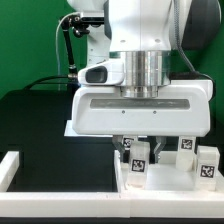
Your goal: Assemble square table
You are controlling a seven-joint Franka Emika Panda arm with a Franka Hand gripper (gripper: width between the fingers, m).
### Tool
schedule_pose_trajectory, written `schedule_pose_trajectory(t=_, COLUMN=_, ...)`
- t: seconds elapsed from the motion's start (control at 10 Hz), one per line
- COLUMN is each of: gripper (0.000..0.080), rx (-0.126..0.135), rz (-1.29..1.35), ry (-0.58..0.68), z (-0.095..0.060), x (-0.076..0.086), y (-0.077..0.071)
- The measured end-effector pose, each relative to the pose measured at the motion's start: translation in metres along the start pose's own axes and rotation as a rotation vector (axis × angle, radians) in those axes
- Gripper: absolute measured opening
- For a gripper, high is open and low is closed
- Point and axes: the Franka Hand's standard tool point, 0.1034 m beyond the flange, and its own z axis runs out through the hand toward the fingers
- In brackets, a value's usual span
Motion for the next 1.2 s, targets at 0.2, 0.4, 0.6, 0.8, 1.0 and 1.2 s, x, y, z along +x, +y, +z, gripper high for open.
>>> schedule_pose_trajectory(t=0.2, gripper=0.0293, rx=-0.012, rz=0.259, ry=0.009, z=0.002, x=0.001, y=0.004)
schedule_pose_trajectory(t=0.4, gripper=0.0293, rx=-0.021, rz=0.616, ry=0.025, z=0.003, x=0.001, y=0.010)
schedule_pose_trajectory(t=0.6, gripper=0.0293, rx=0.025, rz=1.027, ry=-0.053, z=0.003, x=-0.004, y=0.017)
schedule_pose_trajectory(t=0.8, gripper=0.0294, rx=0.029, rz=1.214, ry=-0.085, z=0.003, x=-0.006, y=0.018)
schedule_pose_trajectory(t=1.0, gripper=0.0338, rx=0.027, rz=1.229, ry=-0.088, z=0.004, x=-0.007, y=0.018)
schedule_pose_trajectory(t=1.2, gripper=0.0517, rx=0.019, rz=0.847, ry=-0.067, z=0.002, x=-0.007, y=0.011)
